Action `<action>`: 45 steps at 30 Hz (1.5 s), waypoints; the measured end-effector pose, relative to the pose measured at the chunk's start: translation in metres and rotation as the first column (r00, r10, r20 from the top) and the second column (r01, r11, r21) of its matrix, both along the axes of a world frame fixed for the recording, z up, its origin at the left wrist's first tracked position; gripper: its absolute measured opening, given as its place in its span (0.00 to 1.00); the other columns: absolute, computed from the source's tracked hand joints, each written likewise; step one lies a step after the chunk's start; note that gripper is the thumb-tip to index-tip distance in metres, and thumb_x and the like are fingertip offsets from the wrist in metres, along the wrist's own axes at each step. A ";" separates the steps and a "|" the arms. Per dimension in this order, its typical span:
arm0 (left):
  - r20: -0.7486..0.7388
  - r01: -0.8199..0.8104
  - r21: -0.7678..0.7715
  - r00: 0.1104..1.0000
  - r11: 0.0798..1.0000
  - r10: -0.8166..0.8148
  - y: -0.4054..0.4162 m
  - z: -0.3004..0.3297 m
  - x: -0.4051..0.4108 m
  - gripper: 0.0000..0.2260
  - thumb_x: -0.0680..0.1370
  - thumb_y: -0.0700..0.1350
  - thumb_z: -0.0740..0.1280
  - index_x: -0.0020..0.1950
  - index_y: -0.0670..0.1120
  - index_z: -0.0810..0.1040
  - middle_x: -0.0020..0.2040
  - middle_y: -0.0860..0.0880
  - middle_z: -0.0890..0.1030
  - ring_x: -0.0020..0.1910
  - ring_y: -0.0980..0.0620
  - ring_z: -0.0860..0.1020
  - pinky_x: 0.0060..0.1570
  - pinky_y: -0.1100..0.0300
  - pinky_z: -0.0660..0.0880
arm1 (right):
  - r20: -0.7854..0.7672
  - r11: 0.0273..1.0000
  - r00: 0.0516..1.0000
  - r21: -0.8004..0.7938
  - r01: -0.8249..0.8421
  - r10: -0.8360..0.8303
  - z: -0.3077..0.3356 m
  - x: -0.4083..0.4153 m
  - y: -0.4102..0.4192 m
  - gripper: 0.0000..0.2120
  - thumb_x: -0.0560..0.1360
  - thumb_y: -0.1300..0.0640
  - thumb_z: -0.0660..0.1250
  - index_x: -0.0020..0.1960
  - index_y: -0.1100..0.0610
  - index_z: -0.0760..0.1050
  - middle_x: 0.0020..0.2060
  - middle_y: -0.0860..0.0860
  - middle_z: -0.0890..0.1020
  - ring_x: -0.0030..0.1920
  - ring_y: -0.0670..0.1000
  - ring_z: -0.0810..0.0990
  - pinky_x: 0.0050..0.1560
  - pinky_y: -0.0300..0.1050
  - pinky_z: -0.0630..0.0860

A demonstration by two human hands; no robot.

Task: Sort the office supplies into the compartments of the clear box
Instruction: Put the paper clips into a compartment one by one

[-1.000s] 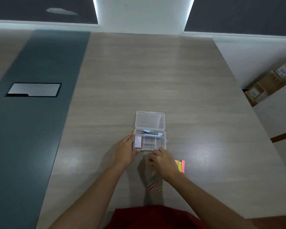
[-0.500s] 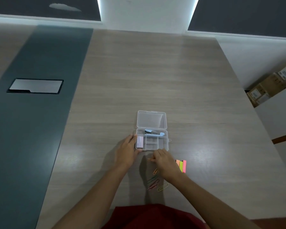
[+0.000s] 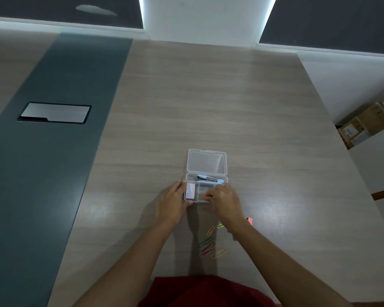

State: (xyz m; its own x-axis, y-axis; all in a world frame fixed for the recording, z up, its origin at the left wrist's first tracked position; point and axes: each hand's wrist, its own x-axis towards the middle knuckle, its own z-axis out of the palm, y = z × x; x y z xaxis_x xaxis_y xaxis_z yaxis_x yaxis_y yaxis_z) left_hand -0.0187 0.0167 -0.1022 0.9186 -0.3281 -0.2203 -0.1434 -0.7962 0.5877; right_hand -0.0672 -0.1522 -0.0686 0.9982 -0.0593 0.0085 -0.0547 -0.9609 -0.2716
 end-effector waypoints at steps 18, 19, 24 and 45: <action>0.003 -0.008 -0.007 1.000 1.000 0.008 -0.002 -0.001 -0.003 0.30 0.74 0.50 0.70 0.73 0.48 0.63 0.75 0.49 0.64 0.73 0.49 0.64 0.68 0.51 0.68 | -0.144 0.998 0.989 0.047 0.033 -0.026 -0.016 -0.046 0.012 0.12 0.74 0.56 0.71 0.57 0.53 0.78 0.48 0.52 0.78 0.43 0.51 0.79 0.41 0.46 0.77; 0.002 -0.009 -0.006 1.000 1.000 0.009 -0.002 -0.001 -0.004 0.30 0.74 0.50 0.70 0.73 0.48 0.63 0.75 0.50 0.64 0.73 0.49 0.64 0.68 0.51 0.69 | -0.162 0.998 0.986 0.047 0.034 -0.026 -0.016 -0.045 0.014 0.12 0.74 0.56 0.71 0.57 0.53 0.78 0.49 0.51 0.78 0.44 0.51 0.79 0.42 0.46 0.78; 0.004 -0.015 0.001 1.000 1.000 0.015 -0.002 0.001 -0.004 0.31 0.74 0.50 0.70 0.74 0.48 0.63 0.75 0.50 0.63 0.73 0.49 0.64 0.68 0.51 0.69 | -0.268 1.000 0.963 0.025 -0.002 0.009 -0.018 -0.048 0.017 0.13 0.76 0.57 0.69 0.59 0.57 0.72 0.55 0.53 0.75 0.48 0.51 0.79 0.47 0.46 0.78; -0.009 -0.039 -0.056 0.999 0.998 0.039 -0.003 -0.002 -0.004 0.29 0.73 0.47 0.71 0.72 0.47 0.66 0.75 0.49 0.64 0.73 0.49 0.65 0.68 0.53 0.67 | -0.092 1.000 0.996 -0.016 0.014 -0.015 0.004 -0.002 -0.003 0.06 0.77 0.55 0.68 0.50 0.56 0.80 0.48 0.53 0.78 0.39 0.57 0.82 0.36 0.49 0.78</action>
